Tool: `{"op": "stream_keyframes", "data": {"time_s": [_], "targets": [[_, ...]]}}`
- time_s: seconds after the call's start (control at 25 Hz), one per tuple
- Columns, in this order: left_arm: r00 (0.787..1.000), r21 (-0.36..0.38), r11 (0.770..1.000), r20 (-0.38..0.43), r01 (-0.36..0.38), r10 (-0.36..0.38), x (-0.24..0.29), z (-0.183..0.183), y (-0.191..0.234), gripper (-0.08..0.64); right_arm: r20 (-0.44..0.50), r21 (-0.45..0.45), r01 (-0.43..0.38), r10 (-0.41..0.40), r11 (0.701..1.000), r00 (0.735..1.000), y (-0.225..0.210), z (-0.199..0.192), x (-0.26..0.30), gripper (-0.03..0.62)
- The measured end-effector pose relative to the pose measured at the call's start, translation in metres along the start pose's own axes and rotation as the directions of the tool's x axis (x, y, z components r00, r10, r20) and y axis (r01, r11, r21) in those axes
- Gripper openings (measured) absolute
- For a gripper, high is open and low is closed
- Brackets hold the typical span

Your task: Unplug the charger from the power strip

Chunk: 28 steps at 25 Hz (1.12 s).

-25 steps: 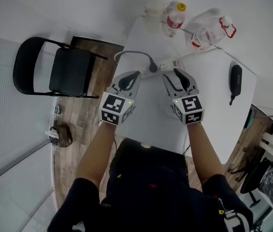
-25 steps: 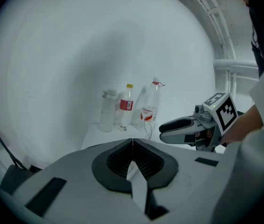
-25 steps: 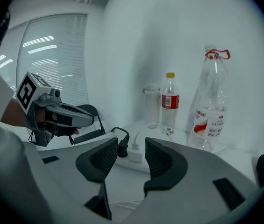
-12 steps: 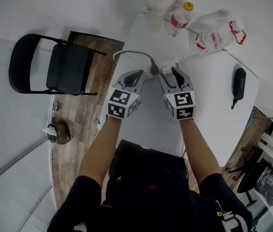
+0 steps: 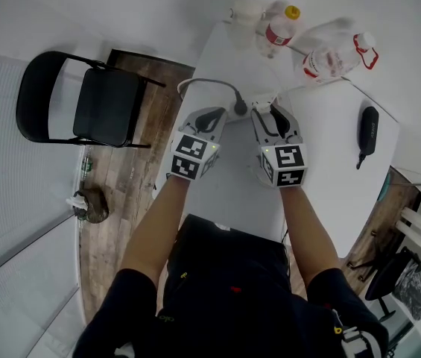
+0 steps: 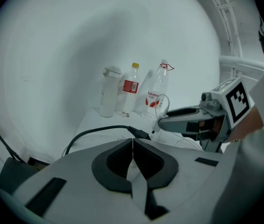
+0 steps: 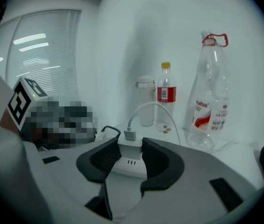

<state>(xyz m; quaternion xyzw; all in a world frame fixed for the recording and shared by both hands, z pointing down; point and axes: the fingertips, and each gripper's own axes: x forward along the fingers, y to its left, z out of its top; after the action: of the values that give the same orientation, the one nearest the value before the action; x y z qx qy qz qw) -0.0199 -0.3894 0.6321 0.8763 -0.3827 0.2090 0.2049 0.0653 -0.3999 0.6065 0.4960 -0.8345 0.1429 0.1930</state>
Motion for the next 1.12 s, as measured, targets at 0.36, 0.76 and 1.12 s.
{"op": "stream_keyframes", "data": {"time_s": [0.36, 0.76, 1.12], "targets": [[0.988, 0.070, 0.997, 0.150, -0.035, 0.024, -0.075, 0.059, -0.024, 0.023, 0.146, 0.009, 0.042, -0.042, 0.999, 0.988, -0.006, 0.065, -0.094, 0.170], [0.936, 0.043, 0.997, 0.349, -0.068, 0.049, -0.220, 0.120, -0.071, 0.023, 0.325, 0.061, 0.040, -0.058, 0.997, 0.944, 0.026, 0.128, -0.214, 0.170], [0.866, 0.086, 0.984, 0.491, -0.157, 0.095, -0.333, 0.150, -0.095, 0.023, 0.482, -0.003, 0.026, -0.022, 1.000, 0.876, 0.071, 0.181, -0.299, 0.170]]}}
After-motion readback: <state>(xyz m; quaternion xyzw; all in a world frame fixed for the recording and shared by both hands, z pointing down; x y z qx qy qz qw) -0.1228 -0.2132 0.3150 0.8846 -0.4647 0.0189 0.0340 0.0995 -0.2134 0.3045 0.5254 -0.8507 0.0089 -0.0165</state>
